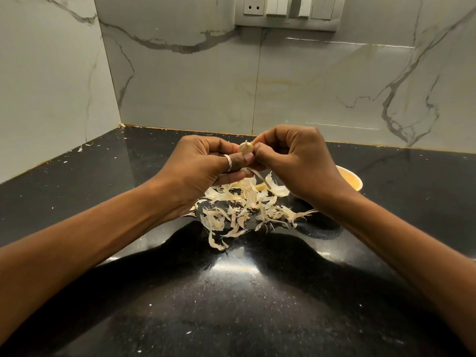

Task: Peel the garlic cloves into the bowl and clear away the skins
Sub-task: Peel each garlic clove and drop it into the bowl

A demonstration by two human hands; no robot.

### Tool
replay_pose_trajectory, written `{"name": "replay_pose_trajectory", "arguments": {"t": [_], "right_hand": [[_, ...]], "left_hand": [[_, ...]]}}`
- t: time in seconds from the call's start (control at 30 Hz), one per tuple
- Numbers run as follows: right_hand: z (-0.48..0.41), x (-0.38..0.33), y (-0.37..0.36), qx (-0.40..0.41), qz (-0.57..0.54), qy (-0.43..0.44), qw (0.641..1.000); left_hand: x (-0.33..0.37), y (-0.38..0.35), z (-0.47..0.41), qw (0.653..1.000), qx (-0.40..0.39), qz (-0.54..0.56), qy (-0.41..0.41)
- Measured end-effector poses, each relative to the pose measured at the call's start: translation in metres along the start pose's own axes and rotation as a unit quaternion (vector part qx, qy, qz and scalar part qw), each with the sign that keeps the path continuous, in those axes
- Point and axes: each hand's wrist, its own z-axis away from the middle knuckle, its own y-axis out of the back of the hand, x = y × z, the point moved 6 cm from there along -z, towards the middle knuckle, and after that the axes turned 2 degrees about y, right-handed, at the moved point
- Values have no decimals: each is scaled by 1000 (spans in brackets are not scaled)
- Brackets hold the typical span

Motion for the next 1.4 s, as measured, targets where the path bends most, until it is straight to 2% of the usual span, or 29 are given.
{"name": "replay_pose_trajectory", "arguments": {"t": [0.3,0.97,1.4], "right_hand": [[2,-3,0,-22,-82,-38,996],[1,-8,4,3,-29,-10,1000],[2,-5,2,-14,-54,-40,998]], "left_hand": [[3,-1,-3,998,-14,56,-5],[6,4,-4,995,-12,-74,-71],[11,4,-1,981,-24,-138,-137]]}}
